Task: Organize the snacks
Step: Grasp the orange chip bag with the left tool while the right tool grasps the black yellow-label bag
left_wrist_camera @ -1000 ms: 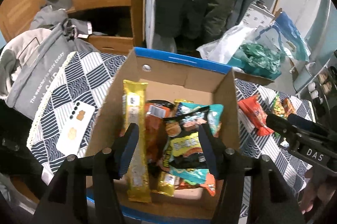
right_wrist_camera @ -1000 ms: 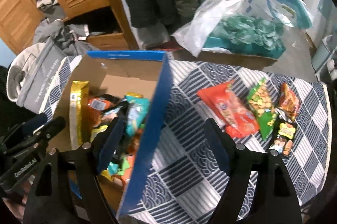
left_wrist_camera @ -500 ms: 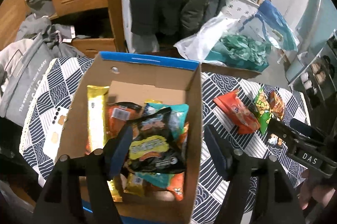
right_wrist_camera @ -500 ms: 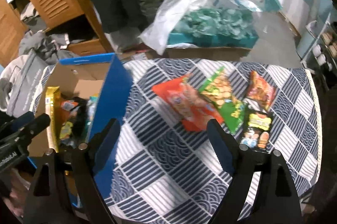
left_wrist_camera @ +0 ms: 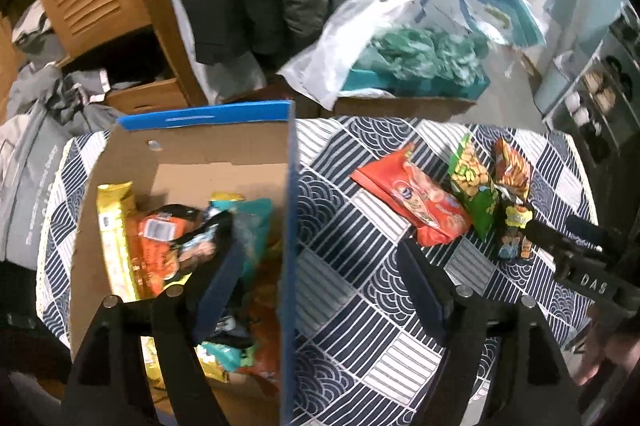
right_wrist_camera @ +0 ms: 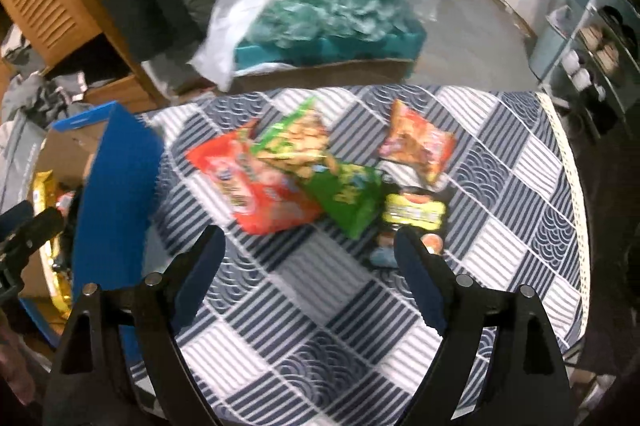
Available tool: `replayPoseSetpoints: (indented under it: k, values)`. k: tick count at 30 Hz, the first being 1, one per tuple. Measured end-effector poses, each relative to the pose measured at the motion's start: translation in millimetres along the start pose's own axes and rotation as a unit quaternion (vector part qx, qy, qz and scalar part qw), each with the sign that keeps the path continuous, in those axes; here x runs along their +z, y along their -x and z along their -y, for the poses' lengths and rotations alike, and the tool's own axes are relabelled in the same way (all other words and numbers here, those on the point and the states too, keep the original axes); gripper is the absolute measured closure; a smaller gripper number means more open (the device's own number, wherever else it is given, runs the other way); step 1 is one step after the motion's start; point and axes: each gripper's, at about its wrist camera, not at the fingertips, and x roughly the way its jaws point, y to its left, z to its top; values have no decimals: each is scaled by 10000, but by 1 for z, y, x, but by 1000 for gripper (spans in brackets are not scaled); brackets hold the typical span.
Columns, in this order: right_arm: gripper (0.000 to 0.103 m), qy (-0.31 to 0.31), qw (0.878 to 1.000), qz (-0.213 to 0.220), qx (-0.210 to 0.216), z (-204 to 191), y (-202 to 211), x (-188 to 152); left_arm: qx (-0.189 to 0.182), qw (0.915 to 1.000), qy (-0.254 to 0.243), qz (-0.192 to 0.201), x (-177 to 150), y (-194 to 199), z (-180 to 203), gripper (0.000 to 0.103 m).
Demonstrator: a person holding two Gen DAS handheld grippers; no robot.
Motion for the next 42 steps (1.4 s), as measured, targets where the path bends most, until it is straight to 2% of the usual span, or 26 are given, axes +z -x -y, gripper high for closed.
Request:
replayPoseSetpoints:
  k: [8, 12, 16, 35, 38, 39, 42]
  values:
    - [17, -286, 9992, -279, -42, 46, -30, 7, -157, 9994, 15, -307, 7, -32, 25, 23]
    - [17, -503, 9977, -438, -141, 67, -48, 11, -144, 9987, 122, -466, 14, -51, 31, 23]
    - [17, -824, 9952, -527, -32, 81, -66, 13, -88, 9985, 113, -537, 22, -64, 37, 23]
    - [17, -828, 9900, -1084, -346, 96, -134, 3, -190, 9911, 908, -953, 38, -136, 46, 23]
    - [17, -704, 9912, -1018, -465, 91, -137, 4, -183, 9901, 1007, -964, 40, -142, 46, 23]
    - [18, -655, 9914, -1018, -496, 90, -138, 5, -198, 9898, 1041, -954, 40, -143, 45, 23]
    - [31, -504, 9924, -943, -601, 80, -138, 7, -241, 9884, 1077, -1041, 43, -150, 48, 23]
